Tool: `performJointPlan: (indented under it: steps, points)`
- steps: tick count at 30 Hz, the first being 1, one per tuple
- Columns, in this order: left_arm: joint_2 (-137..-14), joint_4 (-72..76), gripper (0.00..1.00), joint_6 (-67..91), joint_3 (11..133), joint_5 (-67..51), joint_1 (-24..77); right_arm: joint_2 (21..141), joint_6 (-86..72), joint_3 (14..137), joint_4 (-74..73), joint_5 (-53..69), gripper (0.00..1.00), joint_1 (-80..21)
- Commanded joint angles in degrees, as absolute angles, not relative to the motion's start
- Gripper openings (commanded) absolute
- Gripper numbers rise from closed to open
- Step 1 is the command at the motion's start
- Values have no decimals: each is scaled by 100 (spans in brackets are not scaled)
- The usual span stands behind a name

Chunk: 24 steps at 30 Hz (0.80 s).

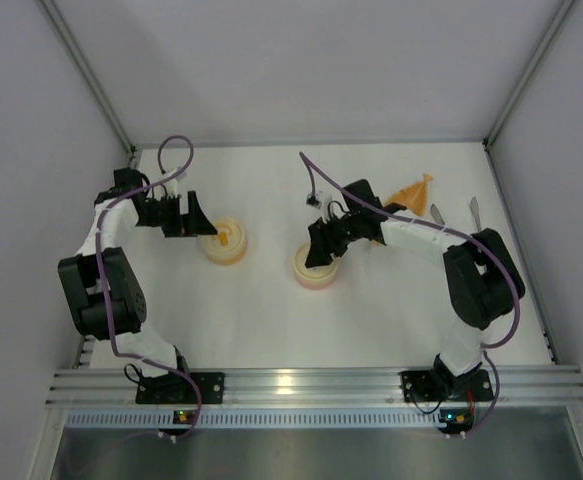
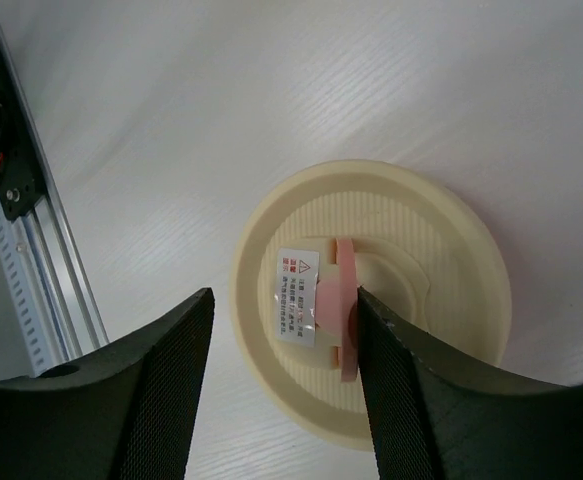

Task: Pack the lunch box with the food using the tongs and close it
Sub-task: Close the box lid on the packing box.

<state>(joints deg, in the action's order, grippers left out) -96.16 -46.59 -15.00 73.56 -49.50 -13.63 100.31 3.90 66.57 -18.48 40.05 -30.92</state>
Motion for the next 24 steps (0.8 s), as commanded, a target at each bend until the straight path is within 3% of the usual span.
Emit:
performJointPlan:
  steps: [1, 15, 24]
  points:
    - [-9431, -4562, 98, -1573, 7251, -5255, -1406, 10344, 519, 6934, -2092, 4341, 57, -2874]
    - [-9457, -4579, 98, -1608, 7181, -5423, -1406, 11241, 264, 7382, -2241, 5940, 55, -2347]
    - [-9431, -4526, 98, -1608, 7084, -5493, -1406, 11207, 159, 7445, -2163, 6135, 59, -2092]
